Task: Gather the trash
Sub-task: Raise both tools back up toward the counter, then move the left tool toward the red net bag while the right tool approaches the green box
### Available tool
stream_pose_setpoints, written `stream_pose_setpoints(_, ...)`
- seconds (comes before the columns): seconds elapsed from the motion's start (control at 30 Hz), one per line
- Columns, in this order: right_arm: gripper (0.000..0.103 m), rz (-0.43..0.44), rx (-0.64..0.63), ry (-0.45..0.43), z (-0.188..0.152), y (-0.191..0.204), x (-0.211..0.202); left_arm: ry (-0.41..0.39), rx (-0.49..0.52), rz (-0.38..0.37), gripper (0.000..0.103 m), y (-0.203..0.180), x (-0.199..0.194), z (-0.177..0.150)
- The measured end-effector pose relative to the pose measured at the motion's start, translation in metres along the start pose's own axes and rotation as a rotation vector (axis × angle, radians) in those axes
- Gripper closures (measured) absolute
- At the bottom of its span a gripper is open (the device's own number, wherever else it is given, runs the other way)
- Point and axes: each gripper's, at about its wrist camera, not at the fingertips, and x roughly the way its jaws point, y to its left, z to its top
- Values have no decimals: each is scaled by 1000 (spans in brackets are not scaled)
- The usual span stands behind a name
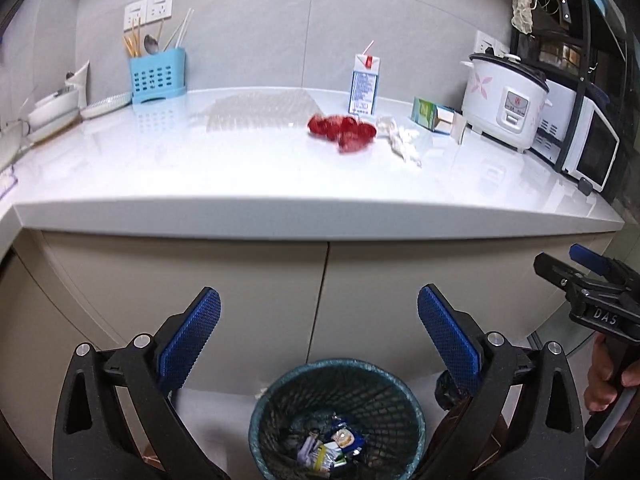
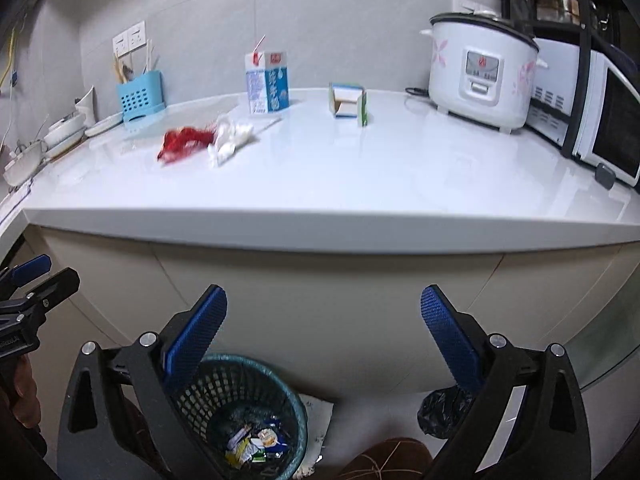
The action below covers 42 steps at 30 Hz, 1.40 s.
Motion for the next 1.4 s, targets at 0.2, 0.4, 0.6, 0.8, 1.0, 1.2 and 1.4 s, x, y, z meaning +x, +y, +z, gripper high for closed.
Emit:
stream_pose_setpoints(0.2,9,-3,22,-24,24,-3,-3,-17,-10,-3,6,4,2,28)
stream_pose_setpoints(0.4,8,-2,39,-22,49,-6,3,-30,-8,6,6,2,5,54)
stream_pose_setpoints(0.6,8,-6,25,-30,75,-5,10,-37,-2,13,6,-1,10,76)
stream_pose_setpoints(0.8,8,0,11,-30,99,-2,22,-19,2,13,6,-2,26,98)
stream_pose_setpoints(1.0,8,0,5,-24,122,-1,40,3,-6,9,6,-2,47,115)
stream_pose_setpoints(1.2,8,-16,-4,-11,147,-1,66,30,4,19,6,-8,74,134)
stream_pose_setpoints(1.4,8,-14,4,30,178,-6,97,90,5,6,6,-14,106,151)
